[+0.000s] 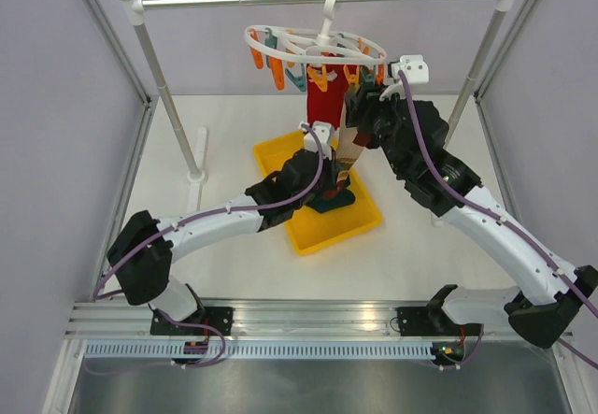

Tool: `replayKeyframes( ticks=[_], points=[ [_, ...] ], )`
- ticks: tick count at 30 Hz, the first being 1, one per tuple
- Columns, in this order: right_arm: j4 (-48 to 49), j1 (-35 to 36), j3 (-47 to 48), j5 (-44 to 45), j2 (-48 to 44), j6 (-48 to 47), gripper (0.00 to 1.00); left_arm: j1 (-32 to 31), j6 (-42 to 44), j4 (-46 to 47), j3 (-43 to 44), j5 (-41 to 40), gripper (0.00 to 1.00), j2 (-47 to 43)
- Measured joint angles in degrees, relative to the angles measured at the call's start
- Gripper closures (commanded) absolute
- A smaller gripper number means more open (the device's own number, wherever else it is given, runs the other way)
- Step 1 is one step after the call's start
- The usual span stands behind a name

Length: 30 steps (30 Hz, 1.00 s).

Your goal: Remove the socks clipped to the hanger

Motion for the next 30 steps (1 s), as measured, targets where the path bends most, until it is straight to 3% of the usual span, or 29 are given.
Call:
replayKeyframes(
  ticks=[30],
  points=[
    [13.6,3.5,4.7,14.7,8.7,-8.8,0.3,-2.4,0.0,-4.2,4.6,-2.3,0.98,2.5]
  ],
)
